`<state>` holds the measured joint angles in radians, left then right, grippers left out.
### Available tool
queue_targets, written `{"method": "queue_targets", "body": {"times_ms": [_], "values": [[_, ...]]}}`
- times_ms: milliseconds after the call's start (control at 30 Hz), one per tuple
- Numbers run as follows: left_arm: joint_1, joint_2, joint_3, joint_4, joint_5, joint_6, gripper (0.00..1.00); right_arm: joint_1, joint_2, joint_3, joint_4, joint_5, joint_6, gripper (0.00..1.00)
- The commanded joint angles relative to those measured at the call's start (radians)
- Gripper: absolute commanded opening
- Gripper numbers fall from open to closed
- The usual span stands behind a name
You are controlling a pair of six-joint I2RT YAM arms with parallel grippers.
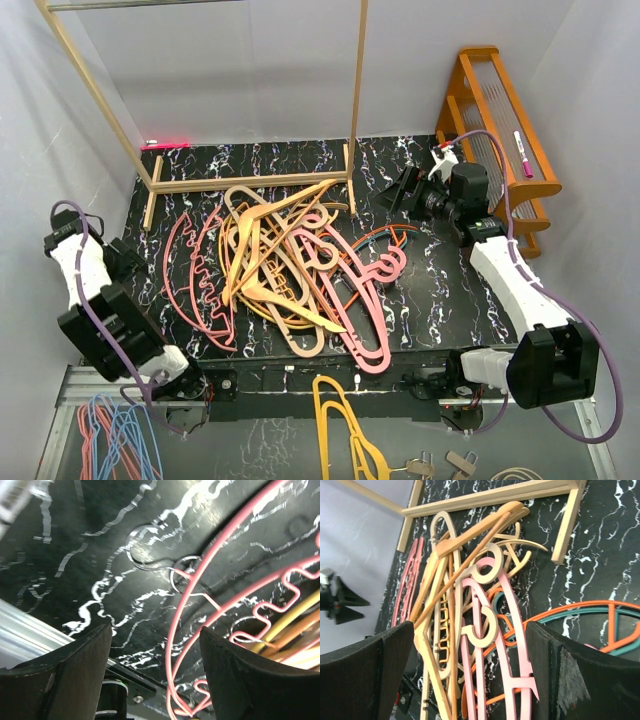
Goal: Organize the hangers
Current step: Pick up the hanger at the center of the board.
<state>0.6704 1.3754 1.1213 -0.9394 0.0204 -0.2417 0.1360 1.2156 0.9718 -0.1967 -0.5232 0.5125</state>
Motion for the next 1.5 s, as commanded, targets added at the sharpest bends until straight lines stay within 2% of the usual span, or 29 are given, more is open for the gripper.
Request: {"method": "queue_targets", "body": {"times_ms": [0,133,400,533,700,1033,1333,1467], "values": [[-0.01,0.062,-0.02,-0.051,0.205,0.036,0.68,0.006,0.001,0.027,0.14,-0.055,0.12,0.98],[-0.057,0.126,-0.001,-0.038,0.203,0.044,0.64,0.03,-0.008,0.013,0.19,-0.038,0.168,0.99],[-0.177,0.178,-0.037,0.006,0.045,0.024,0.57,0.213,0.085,0.11,0.099,0.093,0.081,0.98],[-0.252,0.208,-0.062,0.036,-0.008,0.005,0.54,0.226,0.106,0.11,0.147,0.097,0.106,0.98],[-0.255,0.274,-0.063,0.041,-0.044,-0.004,0.4,0.225,0.107,0.11,0.164,0.1,0.111,0.98],[-0.256,0.306,-0.084,0.051,-0.028,-0.006,0.39,0.226,0.084,0.09,0.131,0.142,0.074,0.98],[-0.255,0.405,-0.075,0.055,-0.045,-0.006,0.0,0.225,0.074,0.082,0.125,0.161,0.065,0.98],[-0.254,0.39,-0.07,0.052,-0.031,0.001,0.0,0.225,0.069,0.083,0.122,0.167,0.06,0.99]]}}
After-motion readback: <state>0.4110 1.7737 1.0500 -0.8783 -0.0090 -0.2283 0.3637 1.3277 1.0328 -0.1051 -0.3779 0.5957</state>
